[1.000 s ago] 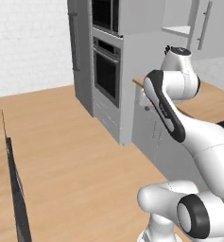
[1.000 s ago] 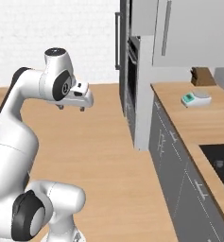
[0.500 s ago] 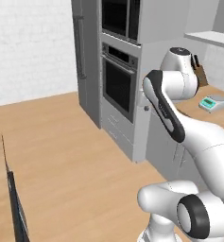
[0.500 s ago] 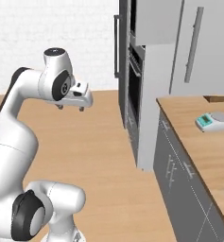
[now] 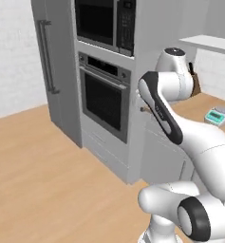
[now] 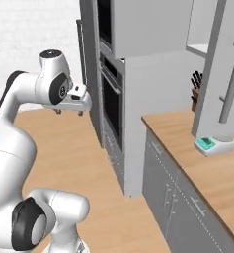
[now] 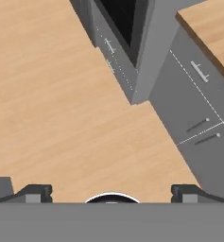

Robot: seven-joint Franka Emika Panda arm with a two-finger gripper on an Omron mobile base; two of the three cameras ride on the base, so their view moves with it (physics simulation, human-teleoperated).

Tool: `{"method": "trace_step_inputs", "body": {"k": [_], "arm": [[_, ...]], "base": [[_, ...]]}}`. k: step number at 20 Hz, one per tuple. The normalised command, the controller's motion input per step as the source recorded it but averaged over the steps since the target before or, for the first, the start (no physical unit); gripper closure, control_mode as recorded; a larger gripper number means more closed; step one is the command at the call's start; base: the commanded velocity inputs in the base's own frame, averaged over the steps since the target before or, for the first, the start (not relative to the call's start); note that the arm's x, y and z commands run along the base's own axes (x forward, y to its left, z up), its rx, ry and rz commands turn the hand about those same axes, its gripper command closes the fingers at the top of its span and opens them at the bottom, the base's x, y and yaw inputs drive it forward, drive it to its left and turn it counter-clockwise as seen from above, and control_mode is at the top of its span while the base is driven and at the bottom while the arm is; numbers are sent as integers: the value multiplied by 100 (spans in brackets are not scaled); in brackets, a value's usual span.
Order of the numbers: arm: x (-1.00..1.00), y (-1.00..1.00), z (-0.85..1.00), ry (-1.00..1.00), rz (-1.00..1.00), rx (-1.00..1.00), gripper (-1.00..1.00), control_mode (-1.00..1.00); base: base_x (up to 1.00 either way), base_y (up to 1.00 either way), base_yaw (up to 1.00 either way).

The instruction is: Gather all objects into one cabinet and sort the glasses and bowls to opposite sides.

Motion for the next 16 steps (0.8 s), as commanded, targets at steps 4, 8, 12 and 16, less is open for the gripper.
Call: {"method": "trace_step_inputs", "body": {"k": [4, 8, 12, 16], "arm": [[0, 0, 0, 0, 0, 0, -100, 100], [0, 0, 0, 0, 0, 0, -100, 100], [0, 0, 0, 0, 0, 0, -100, 100], [0, 0, 0, 0, 0, 0, -100, 100]], "base": [[100, 1, -58], [71, -8, -65], [33, -35, -67], [37, -35, -70]]}}
